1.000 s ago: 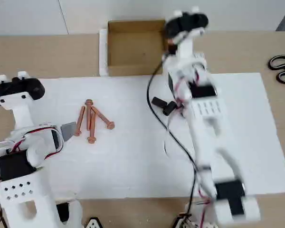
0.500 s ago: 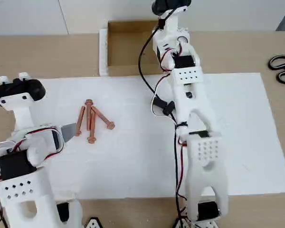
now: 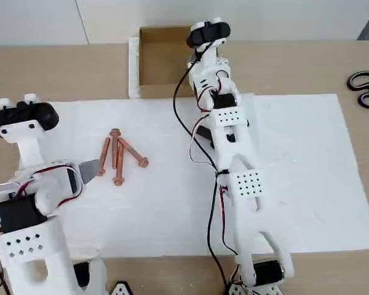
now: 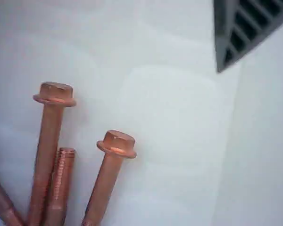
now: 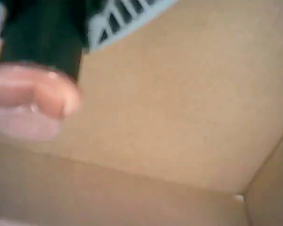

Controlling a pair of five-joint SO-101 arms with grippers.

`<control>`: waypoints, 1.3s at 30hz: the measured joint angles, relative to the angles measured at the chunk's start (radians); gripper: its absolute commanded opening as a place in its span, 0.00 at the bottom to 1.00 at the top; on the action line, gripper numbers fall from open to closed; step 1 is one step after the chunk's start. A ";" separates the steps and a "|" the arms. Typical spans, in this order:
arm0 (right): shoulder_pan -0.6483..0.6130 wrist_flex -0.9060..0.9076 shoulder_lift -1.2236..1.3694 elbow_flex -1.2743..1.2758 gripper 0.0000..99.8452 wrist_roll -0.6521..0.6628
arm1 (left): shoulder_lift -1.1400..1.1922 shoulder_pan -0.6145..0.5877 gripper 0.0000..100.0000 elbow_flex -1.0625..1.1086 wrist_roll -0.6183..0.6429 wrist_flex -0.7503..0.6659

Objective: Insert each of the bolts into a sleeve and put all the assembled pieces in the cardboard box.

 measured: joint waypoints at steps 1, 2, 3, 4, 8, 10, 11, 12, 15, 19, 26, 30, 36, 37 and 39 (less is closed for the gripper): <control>-0.002 0.000 0.000 0.000 0.13 0.000 | 0.000 0.000 0.32 0.000 0.000 0.000; -0.002 0.000 0.000 0.000 0.16 0.000 | 0.000 0.000 0.32 0.000 0.000 0.000; -0.002 0.003 0.000 -0.006 0.18 0.000 | 0.000 0.000 0.32 0.000 0.000 0.000; -0.002 0.017 0.000 -0.014 0.19 0.000 | 0.000 0.000 0.32 0.000 0.000 0.000; 0.002 0.052 -0.005 -0.049 0.19 0.000 | 0.000 0.000 0.32 0.000 0.000 0.000; 0.000 0.060 -0.003 -0.066 0.19 0.000 | 0.000 0.000 0.32 0.000 0.000 0.000; 0.000 0.069 -0.003 -0.084 0.19 0.000 | 0.000 0.000 0.32 0.000 0.000 0.000; 0.000 0.083 -0.003 -0.107 0.19 0.000 | 0.000 0.000 0.32 0.000 0.000 0.000; 0.000 0.158 -0.023 -0.170 0.19 0.000 | 0.000 0.000 0.32 0.000 0.000 0.000; 0.008 0.281 -0.121 -0.178 0.19 0.000 | 0.000 0.000 0.32 0.000 0.000 0.000; 0.018 0.549 -0.414 -0.186 0.19 0.000 | 0.000 0.000 0.32 0.000 0.000 0.000; 0.020 0.744 -0.585 -0.189 0.19 0.000 | 0.000 0.000 0.32 0.000 0.000 0.000; 0.000 1.040 -0.810 -0.198 0.19 0.000 | 0.000 0.000 0.32 0.000 0.000 0.032; -0.002 1.086 -0.845 -0.199 0.19 0.000 | 0.000 0.000 0.32 0.000 0.000 0.037; -0.002 1.157 -0.901 -0.206 0.19 0.000 | 0.000 0.000 0.32 0.000 0.000 0.040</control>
